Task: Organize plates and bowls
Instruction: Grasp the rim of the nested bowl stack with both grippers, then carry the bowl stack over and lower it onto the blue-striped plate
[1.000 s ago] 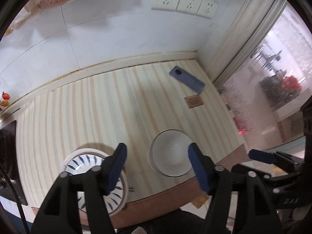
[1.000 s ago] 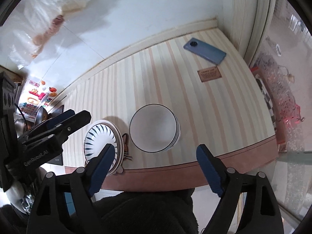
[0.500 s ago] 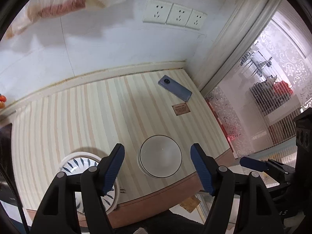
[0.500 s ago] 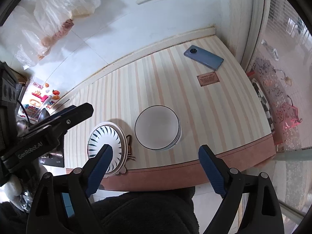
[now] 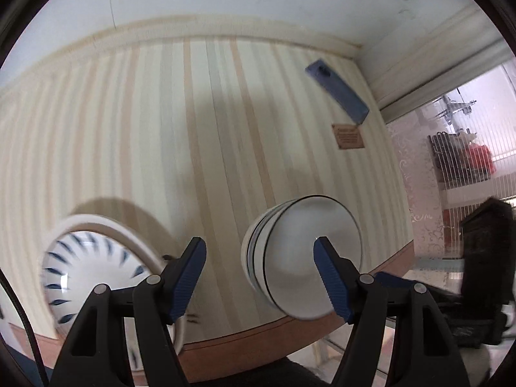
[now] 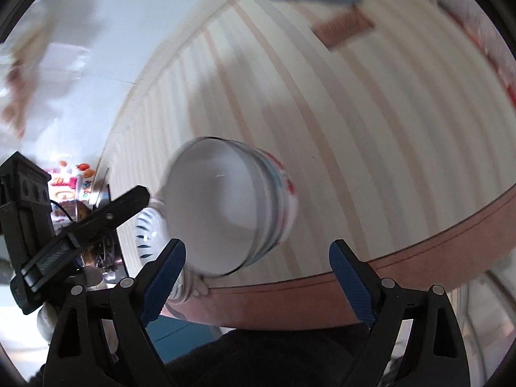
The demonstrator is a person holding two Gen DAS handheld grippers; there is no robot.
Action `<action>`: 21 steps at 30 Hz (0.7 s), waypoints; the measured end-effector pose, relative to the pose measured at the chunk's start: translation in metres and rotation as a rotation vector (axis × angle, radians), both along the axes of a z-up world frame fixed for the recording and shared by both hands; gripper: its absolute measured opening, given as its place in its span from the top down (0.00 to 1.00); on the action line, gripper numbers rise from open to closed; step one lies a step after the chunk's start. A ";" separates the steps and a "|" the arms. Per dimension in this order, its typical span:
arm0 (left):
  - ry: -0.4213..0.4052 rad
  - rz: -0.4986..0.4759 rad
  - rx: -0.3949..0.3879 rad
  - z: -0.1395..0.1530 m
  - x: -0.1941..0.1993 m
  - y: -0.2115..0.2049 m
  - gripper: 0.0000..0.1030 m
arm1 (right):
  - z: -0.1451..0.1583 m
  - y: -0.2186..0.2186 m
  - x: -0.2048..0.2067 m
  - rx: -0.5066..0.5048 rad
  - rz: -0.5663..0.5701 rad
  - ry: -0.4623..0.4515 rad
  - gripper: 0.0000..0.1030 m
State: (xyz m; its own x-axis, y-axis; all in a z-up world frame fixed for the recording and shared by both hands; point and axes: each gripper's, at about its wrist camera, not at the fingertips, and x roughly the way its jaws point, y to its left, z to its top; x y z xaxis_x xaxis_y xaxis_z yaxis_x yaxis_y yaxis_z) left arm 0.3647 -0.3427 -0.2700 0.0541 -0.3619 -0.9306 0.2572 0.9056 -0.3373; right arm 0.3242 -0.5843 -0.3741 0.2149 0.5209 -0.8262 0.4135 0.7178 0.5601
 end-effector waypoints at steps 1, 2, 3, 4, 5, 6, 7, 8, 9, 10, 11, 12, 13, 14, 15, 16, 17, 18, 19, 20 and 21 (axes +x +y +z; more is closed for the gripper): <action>0.018 0.002 -0.003 -0.007 0.002 -0.001 0.35 | -0.008 -0.001 0.001 0.018 -0.001 0.001 0.10; 0.047 -0.002 -0.019 -0.017 0.006 -0.002 0.35 | -0.021 -0.003 0.004 0.044 -0.011 0.016 0.10; 0.064 -0.003 -0.018 -0.024 0.008 -0.003 0.35 | -0.029 -0.003 0.005 0.065 -0.016 0.021 0.10; 0.078 -0.005 -0.020 -0.030 0.010 -0.004 0.35 | -0.035 -0.003 0.006 0.088 -0.018 0.021 0.10; 0.098 -0.012 -0.033 -0.036 0.012 -0.005 0.35 | -0.041 -0.004 0.008 0.106 -0.021 0.024 0.10; 0.119 -0.012 -0.036 -0.044 0.014 -0.006 0.35 | -0.048 -0.003 0.010 0.123 -0.023 0.027 0.10; 0.129 -0.012 -0.039 -0.048 0.016 -0.006 0.35 | -0.054 -0.002 0.013 0.144 -0.021 0.024 0.10; 0.146 -0.019 -0.053 -0.053 0.017 -0.008 0.35 | -0.058 -0.002 0.013 0.150 -0.022 0.023 0.10; 0.158 -0.020 -0.053 -0.058 0.018 -0.009 0.35 | -0.063 -0.002 0.015 0.157 -0.029 0.024 0.10; 0.169 -0.023 -0.056 -0.062 0.019 -0.010 0.35 | -0.066 -0.002 0.017 0.169 -0.029 0.022 0.10; 0.180 -0.026 -0.064 -0.066 0.020 -0.012 0.35 | -0.070 -0.001 0.020 0.188 -0.026 0.023 0.10; 0.189 -0.028 -0.072 -0.070 0.020 -0.013 0.35 | -0.075 0.000 0.021 0.207 -0.031 0.022 0.10; 0.196 -0.032 -0.076 -0.073 0.021 -0.014 0.36 | -0.079 0.001 0.023 0.216 -0.033 0.022 0.10; 0.199 -0.036 -0.085 -0.076 0.020 -0.016 0.38 | -0.082 0.002 0.025 0.221 -0.031 0.022 0.11; 0.200 -0.041 -0.095 -0.078 0.019 -0.017 0.42 | -0.086 0.003 0.027 0.231 -0.033 0.020 0.15; 0.204 -0.049 -0.105 -0.081 0.019 -0.019 0.51 | -0.090 0.004 0.028 0.239 -0.036 0.022 0.18; 0.213 -0.062 -0.108 -0.084 0.017 -0.022 0.61 | -0.095 0.006 0.030 0.254 -0.037 0.023 0.28; 0.207 -0.066 -0.102 -0.085 0.016 -0.024 0.59 | -0.097 0.007 0.032 0.260 -0.041 0.018 0.39; 0.193 -0.068 -0.102 -0.084 0.016 -0.024 0.59 | -0.097 0.007 0.033 0.248 -0.050 0.012 0.39; 0.180 -0.075 -0.098 -0.083 0.014 -0.025 0.59 | -0.097 0.009 0.034 0.244 -0.049 0.013 0.39; 0.177 -0.075 -0.096 -0.082 0.014 -0.025 0.60 | -0.097 0.008 0.034 0.240 -0.050 0.010 0.39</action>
State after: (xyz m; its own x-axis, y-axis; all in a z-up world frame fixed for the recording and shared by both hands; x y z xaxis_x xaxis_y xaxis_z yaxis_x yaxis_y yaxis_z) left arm 0.3783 -0.3674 -0.3520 -0.1376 -0.4463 -0.8842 0.2516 0.8477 -0.4671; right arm 0.3585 -0.5760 -0.4710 0.2376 0.6917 -0.6820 0.4520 0.5428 0.7079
